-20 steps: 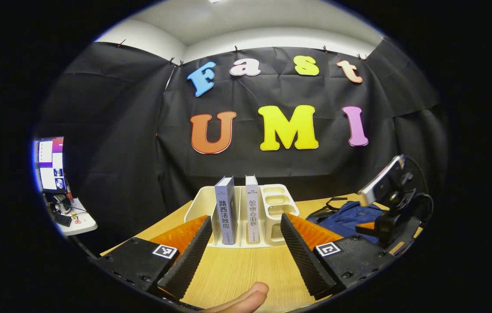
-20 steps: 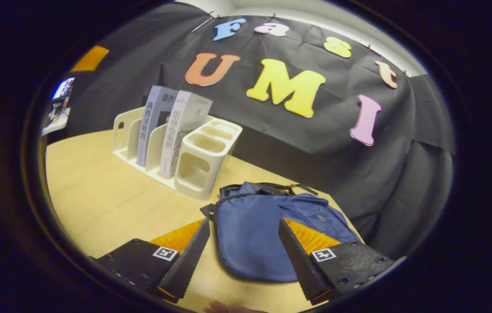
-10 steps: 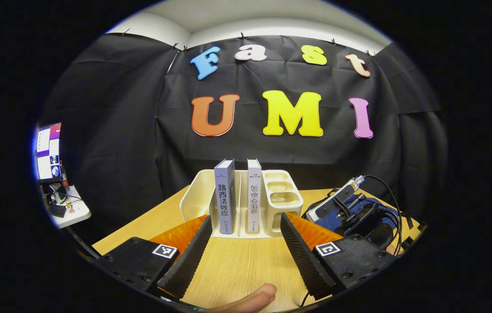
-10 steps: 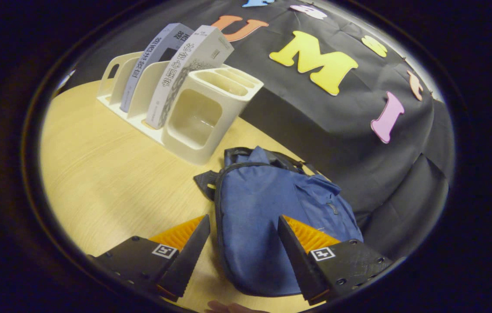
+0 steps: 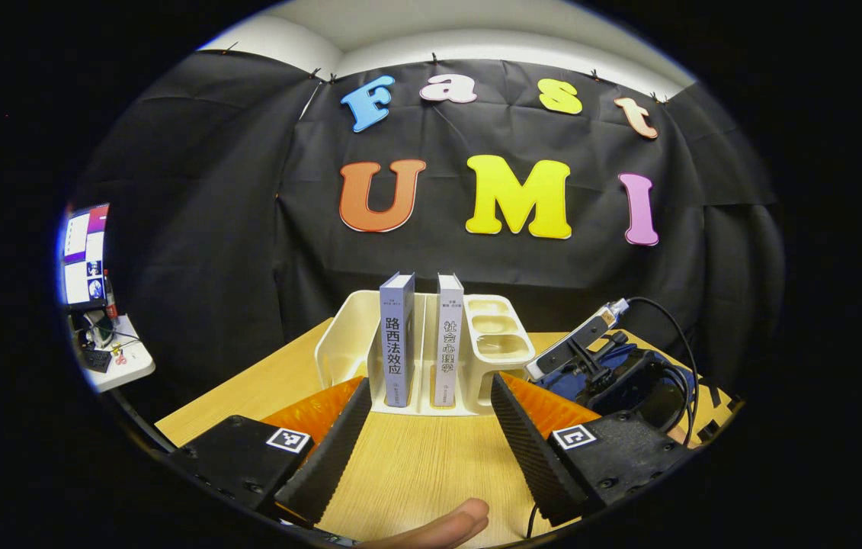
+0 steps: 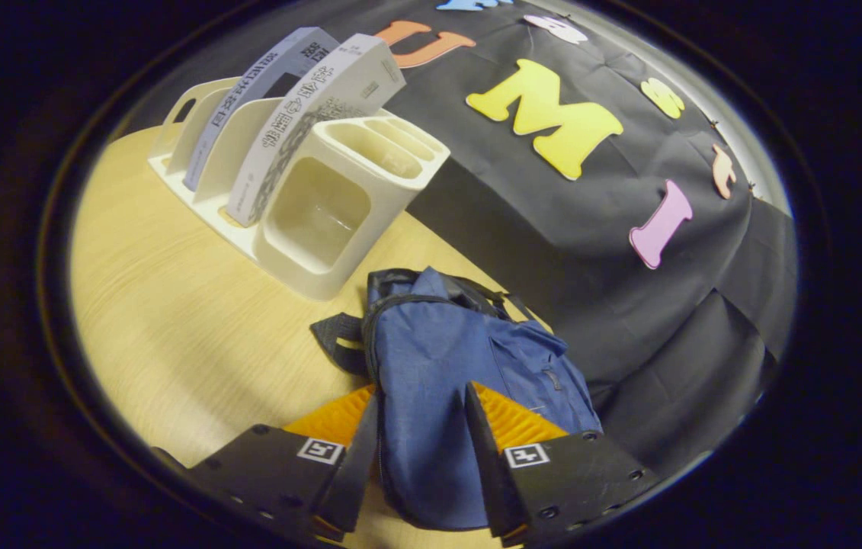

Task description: Open the schoolbag, grab two books from the bookshelf and put them into the schoolbag.

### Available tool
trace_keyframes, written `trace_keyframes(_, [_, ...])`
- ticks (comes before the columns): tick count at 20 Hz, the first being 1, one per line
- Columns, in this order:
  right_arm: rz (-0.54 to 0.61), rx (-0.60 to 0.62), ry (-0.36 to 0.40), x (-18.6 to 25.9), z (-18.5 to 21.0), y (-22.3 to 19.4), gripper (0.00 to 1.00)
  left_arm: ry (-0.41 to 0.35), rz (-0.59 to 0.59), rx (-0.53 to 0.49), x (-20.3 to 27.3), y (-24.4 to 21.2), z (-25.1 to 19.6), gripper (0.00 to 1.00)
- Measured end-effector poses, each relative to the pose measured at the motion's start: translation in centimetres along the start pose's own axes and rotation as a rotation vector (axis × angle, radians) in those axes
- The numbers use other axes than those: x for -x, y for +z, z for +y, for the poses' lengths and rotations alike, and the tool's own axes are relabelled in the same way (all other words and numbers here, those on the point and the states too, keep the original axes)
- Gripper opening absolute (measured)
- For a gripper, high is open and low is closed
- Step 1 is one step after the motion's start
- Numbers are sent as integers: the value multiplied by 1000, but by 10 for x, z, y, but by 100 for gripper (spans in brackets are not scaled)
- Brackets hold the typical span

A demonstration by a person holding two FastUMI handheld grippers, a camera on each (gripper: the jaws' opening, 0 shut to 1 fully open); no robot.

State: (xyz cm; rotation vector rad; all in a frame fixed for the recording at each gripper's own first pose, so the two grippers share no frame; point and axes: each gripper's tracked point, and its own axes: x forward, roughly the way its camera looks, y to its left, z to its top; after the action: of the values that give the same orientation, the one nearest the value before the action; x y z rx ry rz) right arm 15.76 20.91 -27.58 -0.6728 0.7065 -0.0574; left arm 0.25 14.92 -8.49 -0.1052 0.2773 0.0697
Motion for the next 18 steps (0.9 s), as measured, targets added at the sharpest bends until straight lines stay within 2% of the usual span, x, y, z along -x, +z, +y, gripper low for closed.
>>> trace_keyframes(2, [23, -22, 30, -5, 5, -3, 60, -3, 8, 2, -1, -3, -2, 99])
trace_keyframes(3, [34, -34, 54, -6, 8, -4, 46, -7, 16, 2, -1, -4, -2, 99])
trace_keyframes(4, [34, -39, 78, -6, 9, -4, 43, -8, 24, -1, -2, -6, -3, 99])
trace_keyframes(5, [31, -34, 86, -5, 7, -2, 33, -6, 33, -4, -5, -9, -4, 99])
trace_keyframes(6, [21, -44, 91, -4, 0, -1, 28, -4, 38, -6, -7, -11, -4, 99])
trace_keyframes(7, [18, -66, 111, -2, -3, 0, 12, -5, 38, -9, -8, -12, -8, 99])
trace_keyframes(10, [28, -125, 168, 4, -19, 5, 10, -3, 34, -16, -12, -13, -9, 99])
trace_keyframes(11, [19, -145, 192, 5, -25, 9, 1, 0, 34, -15, -14, -15, -9, 100])
trace_keyframes(14, [-5, -176, 228, 11, -53, 23, 1, 16, 44, -20, -23, -22, -5, 100])
trace_keyframes(16, [-33, -182, 237, 14, -76, 33, 1, 41, 45, -21, -30, -25, 1, 100])
trace_keyframes(18, [-71, -187, 235, 18, -101, 42, 1, 34, 57, -14, -36, -31, -3, 100])
